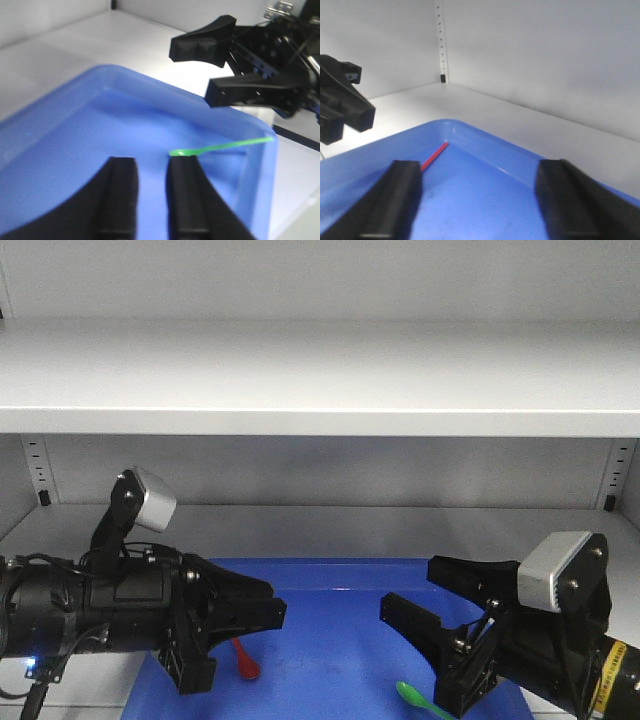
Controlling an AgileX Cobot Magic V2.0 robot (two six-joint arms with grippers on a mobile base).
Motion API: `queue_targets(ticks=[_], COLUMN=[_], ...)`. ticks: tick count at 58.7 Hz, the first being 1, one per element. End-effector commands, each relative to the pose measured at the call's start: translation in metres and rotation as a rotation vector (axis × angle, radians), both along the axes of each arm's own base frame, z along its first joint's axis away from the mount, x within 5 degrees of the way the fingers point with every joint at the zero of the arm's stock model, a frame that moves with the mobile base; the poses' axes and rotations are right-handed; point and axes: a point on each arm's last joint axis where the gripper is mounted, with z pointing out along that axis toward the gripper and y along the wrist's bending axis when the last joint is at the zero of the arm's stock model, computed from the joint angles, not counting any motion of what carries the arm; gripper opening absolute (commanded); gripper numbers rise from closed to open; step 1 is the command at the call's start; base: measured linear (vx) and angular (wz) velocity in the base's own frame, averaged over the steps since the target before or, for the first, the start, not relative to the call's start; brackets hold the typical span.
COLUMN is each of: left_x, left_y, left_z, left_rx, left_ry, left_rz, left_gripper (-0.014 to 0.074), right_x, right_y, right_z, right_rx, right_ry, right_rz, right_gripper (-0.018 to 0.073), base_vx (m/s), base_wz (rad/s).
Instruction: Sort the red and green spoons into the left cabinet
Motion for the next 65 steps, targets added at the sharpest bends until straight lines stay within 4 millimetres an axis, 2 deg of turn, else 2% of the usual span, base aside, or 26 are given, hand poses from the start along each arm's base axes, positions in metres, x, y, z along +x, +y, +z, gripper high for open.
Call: queue_targets(ticks=[1,6,7,12,23,37,44,65], left_x=[-0.013,-0.017,-0.018,-0.024,-0.035,-0.052,-0.057,-0.062], left_y=[-0.003,-0.008,-0.009,-0.014,-0.017,-0.007,-0.004,-0.006], left_z=[0.022,0.021,0.021,0.021,0.029,0.050,0.058,0.057], left_rx=[-0.071,-0.050,-0.047,-0.033,0.014,-0.016,-0.035,-0.036], left_ry=[-0.031,-0.045,-0.049,-0.060,-0.105,-0.086,-0.104,-0.091], left_rz=[-0.039,-0.077,-0.082,-0.108,-0.096,-0.032,-0.014,-0.069], left_gripper=[0.0118,-0.0010,-0.0010,-0.0003,-0.0001,-0.0001,-0.0001,0.0000], right_x=[-0.011,-0.018,-0.020,-0.029,-0.052,-0.081,-0.087,-0.093], right_y=[0.001,-0.002,-0.003,-0.006,-0.011,-0.020,-0.024,-0.025], right_z=[0.029,0.034,0.035,0.040,0.051,0.065,0.071,0.076], right_rx=[0.034,0.005,0.001,-0.032,-0.080,-0.148,-0.146,-0.134], right_ry=[-0.102,-0.093,-0.079,-0.055,-0.009,-0.028,-0.063,-0.086], right_rz=[0.037,0.024,0.016,0.001,0.007,-0.017,-0.061,-0.062], right_gripper=[0.0339,0.0177,0.0120,-0.0015,-0.0006,-0.0006,-0.0006,-0.0006], base_vx=[0.00,0.00,0.00,0.00,0.00,0.00,0.00,0.00], base_wz=[0.00,0.00,0.00,0.00,0.00,0.00,0.00,0.00])
